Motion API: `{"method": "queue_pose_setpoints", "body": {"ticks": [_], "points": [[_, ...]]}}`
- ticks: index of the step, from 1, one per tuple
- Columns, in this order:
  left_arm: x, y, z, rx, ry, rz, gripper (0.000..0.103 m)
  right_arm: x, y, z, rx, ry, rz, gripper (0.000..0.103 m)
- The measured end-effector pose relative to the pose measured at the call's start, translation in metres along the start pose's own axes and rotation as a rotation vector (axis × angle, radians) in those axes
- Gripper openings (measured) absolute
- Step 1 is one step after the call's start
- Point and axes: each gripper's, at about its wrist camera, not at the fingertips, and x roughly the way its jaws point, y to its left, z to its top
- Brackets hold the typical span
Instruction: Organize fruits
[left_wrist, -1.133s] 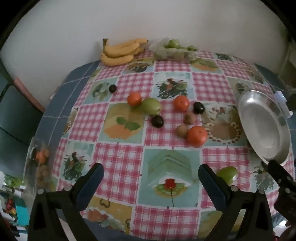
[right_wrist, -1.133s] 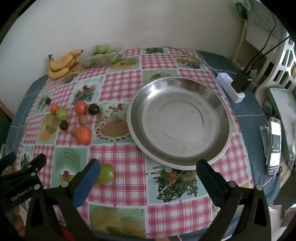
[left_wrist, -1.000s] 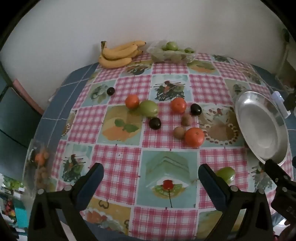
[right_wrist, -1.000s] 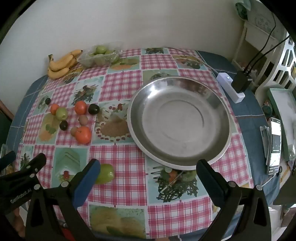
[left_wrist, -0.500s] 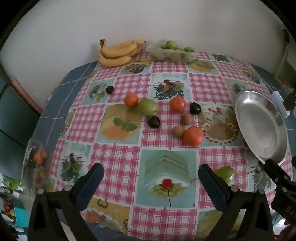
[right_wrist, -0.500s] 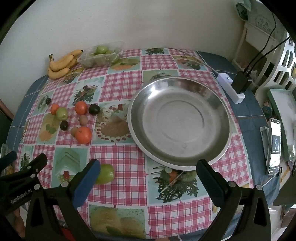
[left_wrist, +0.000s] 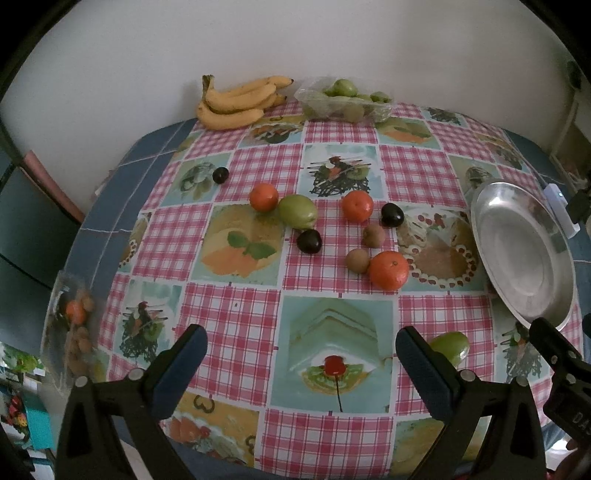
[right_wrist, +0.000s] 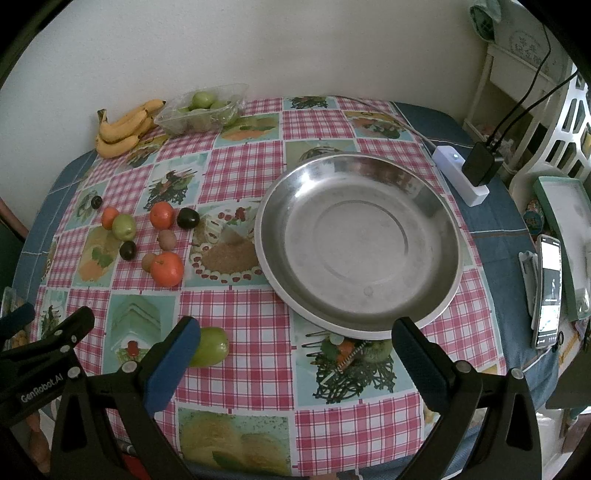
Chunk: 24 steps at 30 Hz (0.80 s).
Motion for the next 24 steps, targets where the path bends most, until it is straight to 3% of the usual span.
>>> {"method": "queue_pose_setpoints", "body": {"ticks": [24], "points": [[0.0028, 0.0038, -0.0002, -0.017, 0.008, 0.006, 0.103, 0.0, -0.0001, -0.0003, 0.001, -0.001, 0.001, 0.103]]}}
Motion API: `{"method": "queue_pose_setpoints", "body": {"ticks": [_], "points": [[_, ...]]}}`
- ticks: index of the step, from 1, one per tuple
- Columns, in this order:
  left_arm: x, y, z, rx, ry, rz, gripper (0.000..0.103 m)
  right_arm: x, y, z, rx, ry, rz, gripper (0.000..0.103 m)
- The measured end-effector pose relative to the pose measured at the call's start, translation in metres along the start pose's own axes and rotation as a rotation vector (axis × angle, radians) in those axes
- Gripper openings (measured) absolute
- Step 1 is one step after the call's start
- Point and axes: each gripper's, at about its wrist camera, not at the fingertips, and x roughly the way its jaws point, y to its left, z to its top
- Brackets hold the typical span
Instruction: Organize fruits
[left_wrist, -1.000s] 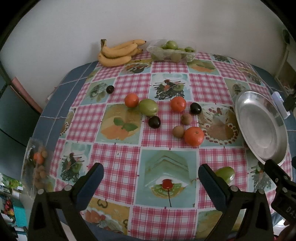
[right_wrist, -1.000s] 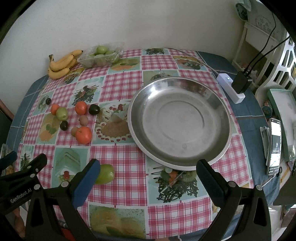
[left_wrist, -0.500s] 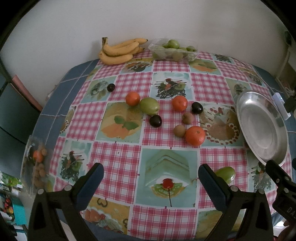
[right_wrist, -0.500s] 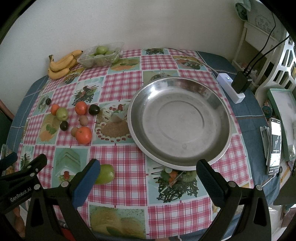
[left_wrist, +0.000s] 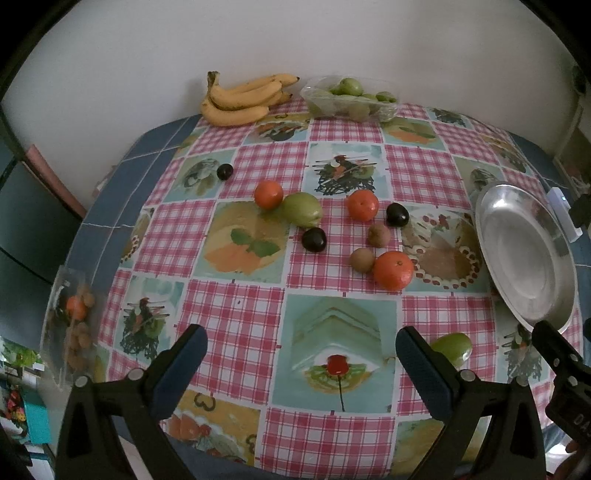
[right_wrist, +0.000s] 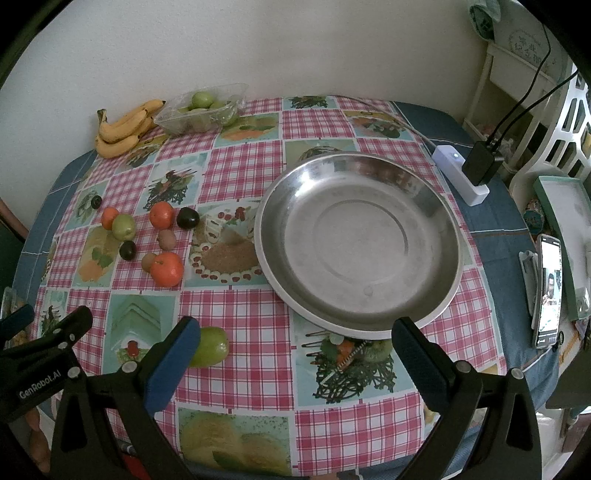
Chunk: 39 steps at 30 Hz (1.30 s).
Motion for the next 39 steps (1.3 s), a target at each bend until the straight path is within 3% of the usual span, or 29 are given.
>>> {"method": "queue_pose_setpoints", "body": {"ticks": [33, 39], "points": [[0.003, 0.004, -0.003, -0.007, 0.008, 0.009, 0.103, 0.0, -0.001, 0.0, 0.001, 0.003, 0.002, 0.103], [0.011, 0.005, -0.002, -0.023, 0.051, 0.035, 0.103, 0.004, 0.003, 0.0, -0.009, 0.017, 0.025, 0.103]]}}
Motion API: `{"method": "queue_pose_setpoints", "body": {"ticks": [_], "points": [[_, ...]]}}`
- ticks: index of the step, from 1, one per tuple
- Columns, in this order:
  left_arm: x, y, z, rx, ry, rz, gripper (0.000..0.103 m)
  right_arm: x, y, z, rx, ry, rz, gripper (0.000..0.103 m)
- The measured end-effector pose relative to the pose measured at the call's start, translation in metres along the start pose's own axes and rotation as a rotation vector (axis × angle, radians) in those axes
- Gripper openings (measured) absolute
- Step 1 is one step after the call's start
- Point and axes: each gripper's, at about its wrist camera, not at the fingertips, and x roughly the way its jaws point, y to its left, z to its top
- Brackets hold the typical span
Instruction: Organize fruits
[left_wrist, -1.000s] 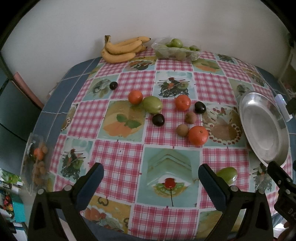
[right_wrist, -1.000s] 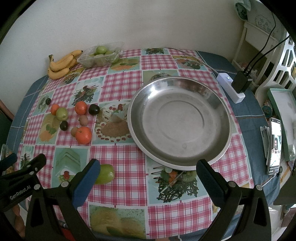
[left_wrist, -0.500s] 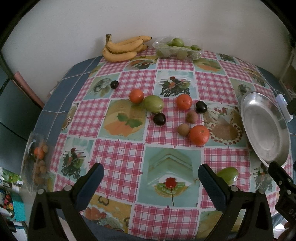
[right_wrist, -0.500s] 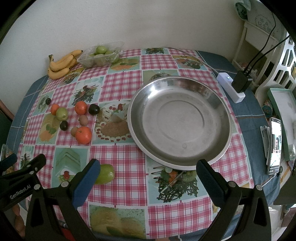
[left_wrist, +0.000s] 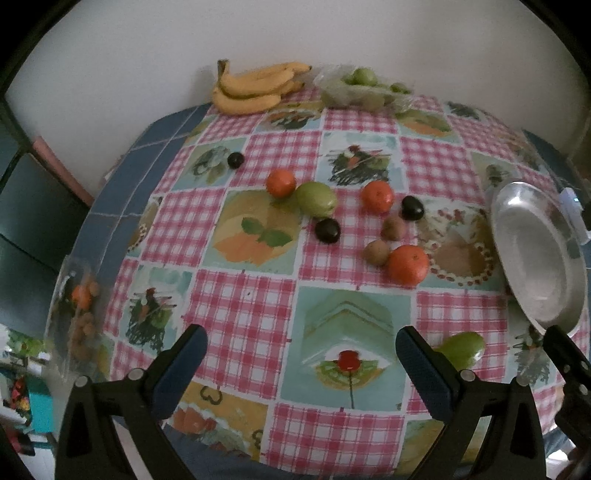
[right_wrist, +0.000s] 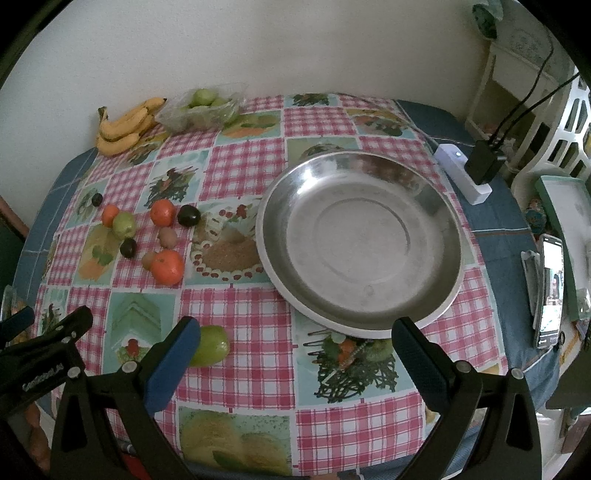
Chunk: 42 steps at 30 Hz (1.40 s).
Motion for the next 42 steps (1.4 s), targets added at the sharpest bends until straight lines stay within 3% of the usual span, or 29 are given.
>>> {"method": "queue_pose_setpoints", "body": {"ticks": [10, 19, 30, 31, 33, 37, 39, 42], "points": [[0.023, 0.005, 0.018, -0.115, 0.097, -0.106, 0.103, 0.033, 0.022, 0.005, -0.043, 0.106, 0.113, 0.103], [0.053, 0.005, 0.021, -0.187, 0.131, -0.101, 0.103, 0.071, 0.046, 0.001, -0.109, 0.242, 0.147, 0.103], [0.091, 0.005, 0.01, -0.172, 0.25, -0.086, 0.103, 0.097, 0.086, -0.01, -0.257, 0.312, 0.134, 0.102], [0.093, 0.005, 0.009, -0.18, 0.26, -0.093, 0.103, 0.099, 0.089, -0.011, -0.269, 0.316, 0.132, 0.1], [0.097, 0.006, 0.007, -0.192, 0.266, -0.093, 0.103, 0.102, 0.092, -0.012, -0.278, 0.322, 0.13, 0.089], [0.102, 0.007, 0.005, -0.216, 0.273, -0.088, 0.103, 0.111, 0.1, -0.016, -0.3, 0.342, 0.104, 0.08], [0.103, 0.008, 0.005, -0.224, 0.274, -0.092, 0.103, 0.111, 0.101, -0.015, -0.301, 0.33, 0.108, 0.067], [0.102, 0.01, 0.004, -0.221, 0.265, -0.094, 0.103, 0.111, 0.101, -0.015, -0.302, 0.326, 0.108, 0.061]]}}
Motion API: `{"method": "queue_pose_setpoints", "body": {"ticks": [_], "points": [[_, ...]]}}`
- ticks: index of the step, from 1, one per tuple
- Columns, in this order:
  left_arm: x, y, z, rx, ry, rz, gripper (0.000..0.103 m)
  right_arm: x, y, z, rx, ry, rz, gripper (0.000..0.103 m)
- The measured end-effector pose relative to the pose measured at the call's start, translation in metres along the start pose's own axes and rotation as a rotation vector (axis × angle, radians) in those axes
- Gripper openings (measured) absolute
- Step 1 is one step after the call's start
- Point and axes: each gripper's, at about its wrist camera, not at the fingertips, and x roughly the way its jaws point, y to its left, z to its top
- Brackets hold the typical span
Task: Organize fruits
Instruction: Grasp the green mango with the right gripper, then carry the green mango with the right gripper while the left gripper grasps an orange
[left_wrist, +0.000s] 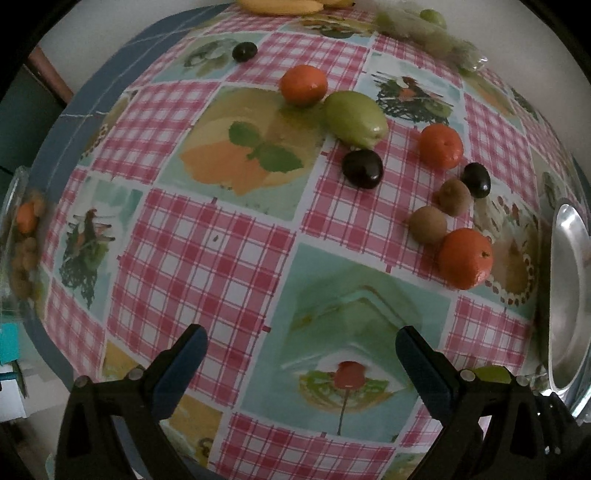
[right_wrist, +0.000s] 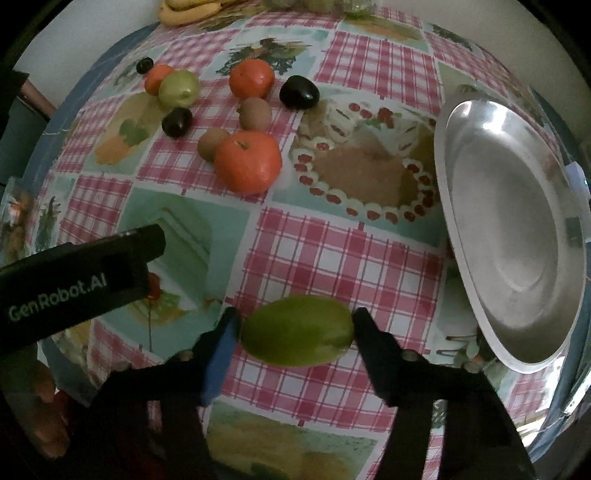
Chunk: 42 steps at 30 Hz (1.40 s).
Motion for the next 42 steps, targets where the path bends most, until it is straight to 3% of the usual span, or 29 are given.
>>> {"method": "queue_pose_setpoints", "body": {"ticks": [11, 17, 23, 31, 42], "points": [[-0.016, 0.009, 0.001, -0.044, -0.041, -0.055, 0.102, -0.016, -0.003, -0.006, 0.008, -0.016, 0.034, 0.057], [-0.027, 0.014, 0.005, -0.038, -0.072, -0.088, 0.102, -0.041, -0.016, 0.0, 0.084, -0.094, 0.043, 0.057], [-0.028, 0.007, 0.013, -0.038, -0.069, -0.131, 0.096, -0.045, -0.034, 0.005, 0.157, -0.1, 0.032, 0.057], [-0.033, -0.01, 0.033, -0.045, -0.059, -0.194, 0.092, -0.066, -0.069, 0.021, 0.281, -0.181, 0.036, 0.057], [-0.029, -0.046, 0.048, 0.027, -0.045, -0.203, 0.08, -0.072, -0.102, 0.033, 0.39, -0.207, 0.049, 0.057]]}}
